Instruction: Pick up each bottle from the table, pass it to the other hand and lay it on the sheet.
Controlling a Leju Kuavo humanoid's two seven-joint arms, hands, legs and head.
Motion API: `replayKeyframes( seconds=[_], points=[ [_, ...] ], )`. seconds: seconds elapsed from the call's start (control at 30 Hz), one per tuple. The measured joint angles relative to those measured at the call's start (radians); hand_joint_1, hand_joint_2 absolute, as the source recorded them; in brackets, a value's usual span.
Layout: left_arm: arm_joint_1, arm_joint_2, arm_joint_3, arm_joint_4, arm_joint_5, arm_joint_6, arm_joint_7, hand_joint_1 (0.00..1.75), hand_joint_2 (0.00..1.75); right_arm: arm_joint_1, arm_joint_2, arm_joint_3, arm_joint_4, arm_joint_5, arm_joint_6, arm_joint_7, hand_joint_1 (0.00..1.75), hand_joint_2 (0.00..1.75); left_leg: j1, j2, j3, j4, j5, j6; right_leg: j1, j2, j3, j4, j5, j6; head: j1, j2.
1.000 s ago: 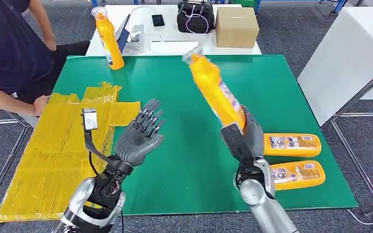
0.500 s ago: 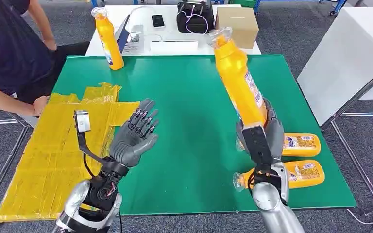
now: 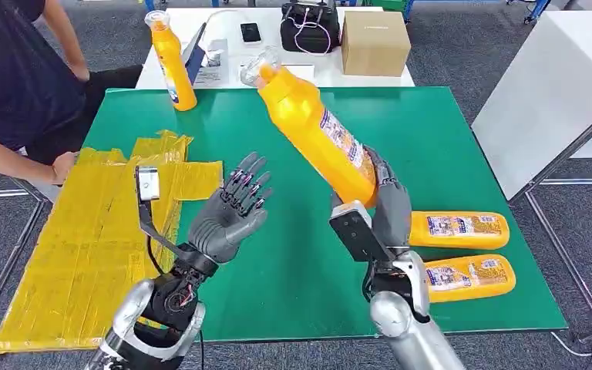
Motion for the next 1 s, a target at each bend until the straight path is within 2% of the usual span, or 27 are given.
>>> replayKeyframes(
  seconds=[0.3,0.67,1.0],
  points=[
    [-0.019,-0.018,-0.029,0.0,-0.031,0.033,-0.021,0.0,1.75,-0.03,0.015,0.072,0.04,0.009,-0.007,0.008,1.75,1.75,0.0,0.0,0.0,0.0,0.0,0.0,0.0,0.0,0.0,0.0,0.0,0.0,0.0,0.0],
    [-0.027,-0.042,-0.046,0.016,-0.056,0.113,-0.066,0.0,1.75,-0.074,0.058,0.199,0.182,-0.052,-0.048,0.005,1.75,1.75,0.0,0.0,0.0,0.0,0.0,0.0,0.0,0.0,-0.001,0.0,0.0,0.0,0.0,0.0],
    [-0.031,-0.05,-0.046,0.031,-0.057,0.128,-0.072,0.0,1.75,-0.099,0.074,0.236,0.252,-0.057,-0.049,0.004,1.75,1.75,0.0,0.0,0.0,0.0,0.0,0.0,0.0,0.0,-0.001,0.0,0.0,0.0,0.0,0.0]
  ],
)
